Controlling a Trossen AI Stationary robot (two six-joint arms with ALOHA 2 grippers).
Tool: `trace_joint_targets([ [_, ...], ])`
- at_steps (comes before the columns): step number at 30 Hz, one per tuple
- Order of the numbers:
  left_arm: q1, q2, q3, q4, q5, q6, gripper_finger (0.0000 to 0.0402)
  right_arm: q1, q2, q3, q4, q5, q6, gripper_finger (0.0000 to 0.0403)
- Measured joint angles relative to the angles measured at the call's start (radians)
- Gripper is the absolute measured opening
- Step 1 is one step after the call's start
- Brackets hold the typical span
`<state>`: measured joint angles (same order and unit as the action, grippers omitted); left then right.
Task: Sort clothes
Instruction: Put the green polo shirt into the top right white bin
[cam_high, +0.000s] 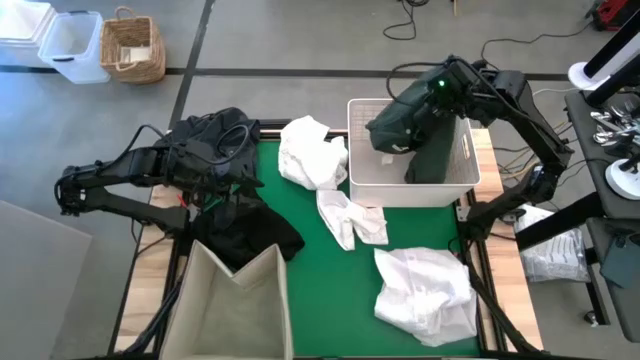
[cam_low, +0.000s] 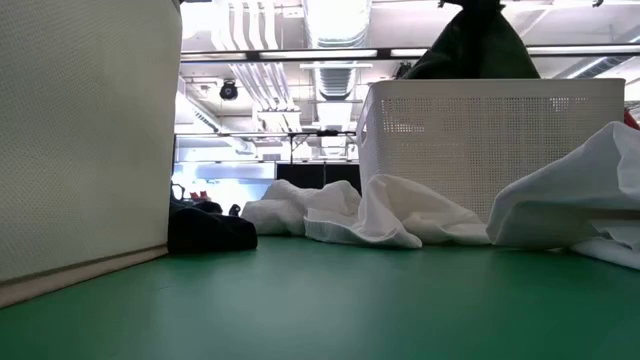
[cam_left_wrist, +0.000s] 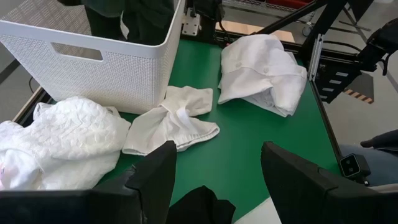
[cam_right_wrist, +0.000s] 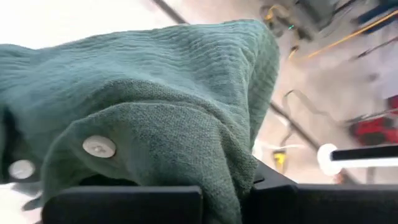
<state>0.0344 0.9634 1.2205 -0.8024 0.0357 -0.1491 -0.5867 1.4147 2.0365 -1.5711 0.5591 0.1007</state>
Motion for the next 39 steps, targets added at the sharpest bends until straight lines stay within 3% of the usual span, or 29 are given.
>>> trace_joint_targets([
  [8, 0.000, 0.000, 0.000, 0.000, 0.000, 0.000, 0.0213, -0.075, 0.000, -0.061, 0.001, -0.105, 0.072, 0.0012],
  [25, 0.000, 0.000, 0.000, 0.000, 0.000, 0.000, 0.0213, -0.141, 0.000, -0.360, 0.005, -0.118, 0.102, 0.0012],
  [39, 0.000, 0.000, 0.000, 0.000, 0.000, 0.000, 0.0213, -0.147, 0.000, -0.454, 0.053, -0.118, 0.128, 0.0012],
])
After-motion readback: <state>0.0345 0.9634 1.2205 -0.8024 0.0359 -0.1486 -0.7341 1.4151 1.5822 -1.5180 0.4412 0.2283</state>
